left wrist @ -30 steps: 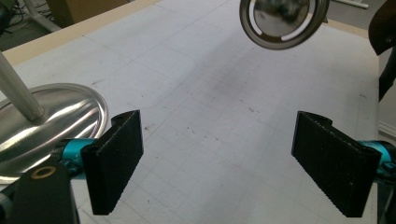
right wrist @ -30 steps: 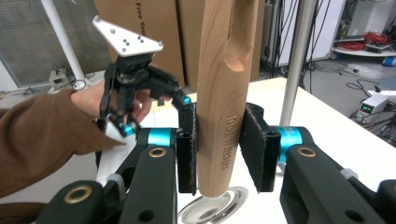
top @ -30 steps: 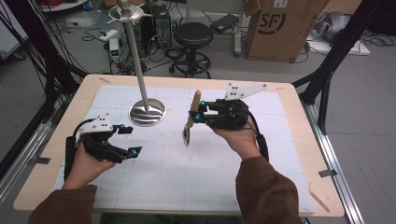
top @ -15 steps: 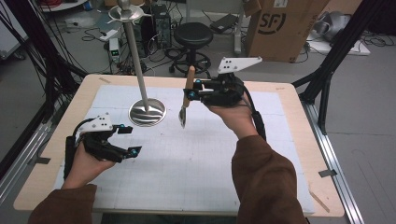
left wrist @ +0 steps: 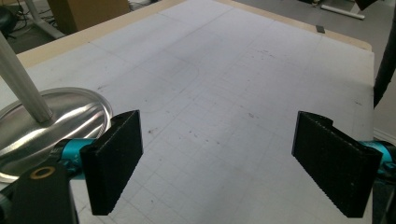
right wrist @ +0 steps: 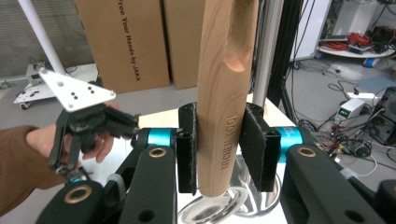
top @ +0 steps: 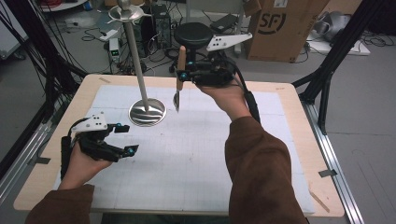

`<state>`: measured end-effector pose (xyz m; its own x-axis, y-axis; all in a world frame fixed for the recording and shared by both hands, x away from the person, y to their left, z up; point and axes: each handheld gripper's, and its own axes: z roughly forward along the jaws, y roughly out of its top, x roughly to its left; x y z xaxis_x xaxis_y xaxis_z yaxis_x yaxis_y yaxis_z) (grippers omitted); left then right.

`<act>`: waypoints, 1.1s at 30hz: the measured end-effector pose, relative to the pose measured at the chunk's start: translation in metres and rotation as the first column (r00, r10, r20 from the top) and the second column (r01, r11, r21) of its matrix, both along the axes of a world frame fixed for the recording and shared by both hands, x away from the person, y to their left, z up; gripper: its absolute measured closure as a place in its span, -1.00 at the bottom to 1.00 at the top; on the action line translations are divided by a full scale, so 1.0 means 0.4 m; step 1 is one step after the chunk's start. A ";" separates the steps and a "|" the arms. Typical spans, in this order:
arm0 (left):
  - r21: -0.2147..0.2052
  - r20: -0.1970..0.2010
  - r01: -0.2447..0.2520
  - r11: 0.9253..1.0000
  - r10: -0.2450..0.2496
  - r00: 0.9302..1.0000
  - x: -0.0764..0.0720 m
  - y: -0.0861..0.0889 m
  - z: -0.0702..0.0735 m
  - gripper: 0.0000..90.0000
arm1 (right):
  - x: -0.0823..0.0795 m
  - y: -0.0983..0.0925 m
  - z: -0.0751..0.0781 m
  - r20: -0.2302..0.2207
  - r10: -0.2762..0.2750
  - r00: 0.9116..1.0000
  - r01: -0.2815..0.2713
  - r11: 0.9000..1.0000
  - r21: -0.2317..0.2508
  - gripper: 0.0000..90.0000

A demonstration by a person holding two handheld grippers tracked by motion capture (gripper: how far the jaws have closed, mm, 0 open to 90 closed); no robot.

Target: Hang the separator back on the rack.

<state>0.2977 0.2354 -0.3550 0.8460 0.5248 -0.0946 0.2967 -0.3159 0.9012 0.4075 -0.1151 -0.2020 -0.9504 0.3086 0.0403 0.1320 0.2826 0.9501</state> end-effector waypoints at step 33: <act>-0.028 -0.009 0.007 1.000 -0.007 1.000 0.005 0.015 -0.002 -0.62 | 0.191 0.115 0.076 -0.023 -0.076 0.997 0.075 0.996 -0.052 0.52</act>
<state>0.2999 0.2412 -0.3560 0.8485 0.5160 -0.1170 0.3030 -0.2927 0.9069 0.4838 -0.0692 -0.1717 -0.9231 0.3819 0.0459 0.1784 0.3193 0.9307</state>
